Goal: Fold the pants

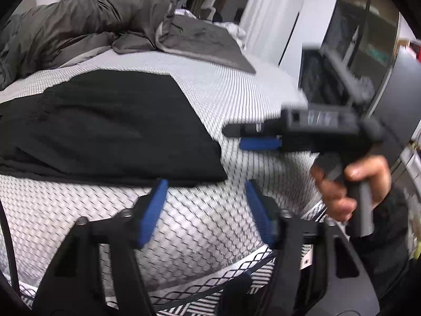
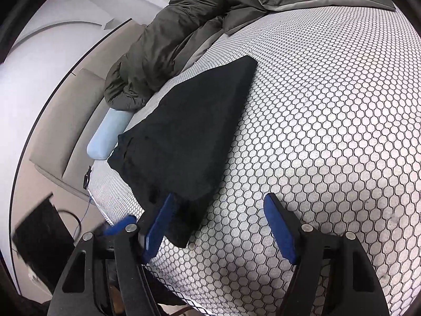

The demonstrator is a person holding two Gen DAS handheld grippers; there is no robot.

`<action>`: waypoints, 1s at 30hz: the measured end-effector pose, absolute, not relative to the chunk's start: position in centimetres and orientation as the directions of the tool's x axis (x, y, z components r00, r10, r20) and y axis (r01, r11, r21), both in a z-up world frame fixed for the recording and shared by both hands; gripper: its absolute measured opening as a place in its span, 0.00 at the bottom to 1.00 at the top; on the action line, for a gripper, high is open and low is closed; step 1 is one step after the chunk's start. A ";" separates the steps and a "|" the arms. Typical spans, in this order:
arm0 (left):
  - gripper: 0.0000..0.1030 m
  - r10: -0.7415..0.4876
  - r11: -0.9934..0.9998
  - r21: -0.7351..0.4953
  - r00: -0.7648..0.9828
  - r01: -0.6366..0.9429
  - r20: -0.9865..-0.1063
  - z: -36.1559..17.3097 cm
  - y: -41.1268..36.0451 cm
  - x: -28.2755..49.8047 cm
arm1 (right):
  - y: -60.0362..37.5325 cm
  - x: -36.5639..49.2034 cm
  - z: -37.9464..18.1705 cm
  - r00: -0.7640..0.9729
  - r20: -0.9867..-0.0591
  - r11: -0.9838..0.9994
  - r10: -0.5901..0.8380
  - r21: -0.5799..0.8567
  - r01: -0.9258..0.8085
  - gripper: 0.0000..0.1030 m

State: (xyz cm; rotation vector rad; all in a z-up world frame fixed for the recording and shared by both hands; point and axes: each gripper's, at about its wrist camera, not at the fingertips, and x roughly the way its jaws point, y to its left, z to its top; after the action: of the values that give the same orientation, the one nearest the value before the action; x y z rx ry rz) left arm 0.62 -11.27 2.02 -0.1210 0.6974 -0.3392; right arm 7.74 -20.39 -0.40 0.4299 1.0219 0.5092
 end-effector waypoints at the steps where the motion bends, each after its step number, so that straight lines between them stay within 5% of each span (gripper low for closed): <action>1: 0.43 -0.349 0.937 -0.221 0.710 0.270 -0.612 1.6 -11.9 0.7 | -20.7 7.4 -0.4 0.426 -0.689 0.803 0.587 0.561 -0.200 0.71; 10: 0.42 -0.295 0.955 -0.203 0.746 0.215 -0.598 0.0 -14.8 2.9 | -23.9 5.7 0.3 0.446 -0.666 0.791 0.598 0.579 -0.197 0.71; 13: 0.01 -0.247 0.968 -0.184 0.757 0.169 -0.605 -0.8 -14.7 3.9 | -24.2 6.0 0.0 0.436 -0.660 0.780 0.612 0.596 -0.193 0.71; 15: 0.00 -0.265 0.961 -0.230 0.758 0.156 -0.595 -1.3 -14.0 4.3 | -23.4 6.9 -0.4 0.429 -0.652 0.767 0.625 0.617 -0.179 0.70; 18: 0.00 -0.271 0.961 -0.205 0.759 0.183 -0.593 -1.4 -13.7 4.1 | -21.9 9.0 -1.0 0.411 -0.633 0.735 0.656 0.660 -0.156 0.55; 20: 0.00 -0.283 0.958 -0.203 0.750 0.200 -0.598 -1.5 -13.7 3.8 | -20.5 10.4 -1.5 0.378 -0.636 0.725 0.672 0.670 -0.161 0.37; 22: 0.00 -0.306 0.951 -0.224 0.736 0.211 -0.604 -1.4 -13.2 3.7 | -19.4 11.4 -2.1 0.358 -0.663 0.745 0.657 0.643 -0.177 0.08; 30: 0.00 -0.387 0.921 -0.292 0.692 0.258 -0.610 -1.3 -12.4 3.5 | -20.4 13.3 -1.4 0.437 -0.626 0.741 0.646 0.653 -0.158 0.04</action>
State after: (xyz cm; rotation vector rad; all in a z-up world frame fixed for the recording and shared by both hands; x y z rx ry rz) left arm 3.50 -12.45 -1.31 -0.1892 0.7224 -0.3630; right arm 13.30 -20.45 -1.39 0.5571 1.0029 0.5327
